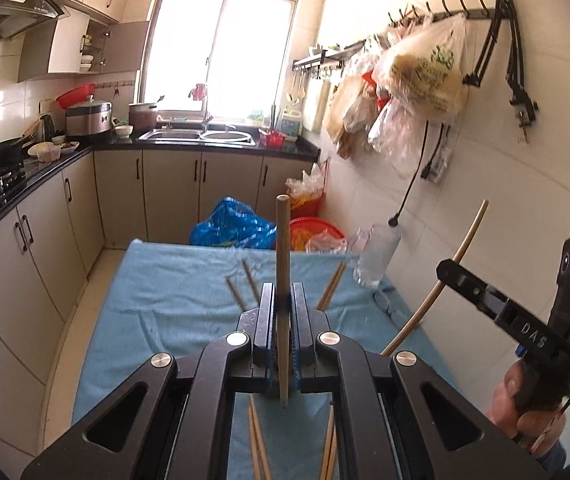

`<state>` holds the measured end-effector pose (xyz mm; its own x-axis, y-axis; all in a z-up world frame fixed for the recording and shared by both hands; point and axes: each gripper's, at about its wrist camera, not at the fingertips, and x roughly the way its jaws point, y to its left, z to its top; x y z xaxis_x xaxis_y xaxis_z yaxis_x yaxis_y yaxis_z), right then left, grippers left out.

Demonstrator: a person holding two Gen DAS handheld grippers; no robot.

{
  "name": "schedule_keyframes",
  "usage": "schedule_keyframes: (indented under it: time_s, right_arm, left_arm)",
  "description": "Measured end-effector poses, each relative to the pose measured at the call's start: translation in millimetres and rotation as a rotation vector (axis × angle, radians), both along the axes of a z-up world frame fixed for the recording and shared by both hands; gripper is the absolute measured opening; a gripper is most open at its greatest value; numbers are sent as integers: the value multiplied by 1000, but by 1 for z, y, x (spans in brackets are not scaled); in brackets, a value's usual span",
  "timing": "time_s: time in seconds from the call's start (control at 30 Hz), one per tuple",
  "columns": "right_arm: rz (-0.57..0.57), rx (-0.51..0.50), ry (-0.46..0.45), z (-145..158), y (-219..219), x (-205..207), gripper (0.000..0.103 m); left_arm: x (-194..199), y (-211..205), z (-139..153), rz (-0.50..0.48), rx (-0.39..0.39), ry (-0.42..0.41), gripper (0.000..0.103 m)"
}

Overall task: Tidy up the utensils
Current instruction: 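Lower both chopsticks into the black holder and open both tools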

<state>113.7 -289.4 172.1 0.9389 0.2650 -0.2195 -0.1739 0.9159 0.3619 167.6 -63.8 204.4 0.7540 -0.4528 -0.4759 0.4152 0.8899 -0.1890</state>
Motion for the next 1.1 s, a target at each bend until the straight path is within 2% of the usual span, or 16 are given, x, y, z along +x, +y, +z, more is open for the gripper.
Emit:
schedule_keyframes:
  time_s: [0.17,0.33,0.67,0.87,0.93,1.1]
  right_arm:
    - [-37,4,-18,12,-5,22,8]
    - [-70,1,-11,10,-10,43,8]
    - [-71,3,97,-37,-13,79,8]
    - [-55,12,158,-59,-13,91,8]
    - [-48,15,171,-62,-13,94,10]
    - [-37,27,189,-63,-14,95,14]
  left_arm:
    - [28,-10,11,10,-42,-4,6]
    - [52,-17,2,21,-77,28,6]
    - [77,-27,-56,44,-19,108,6]
    - [83,-26,-72,48,-4,136,6]
    - [83,-25,-73,58,3,132,8]
    - [79,-20,-68,62,-4,115,26]
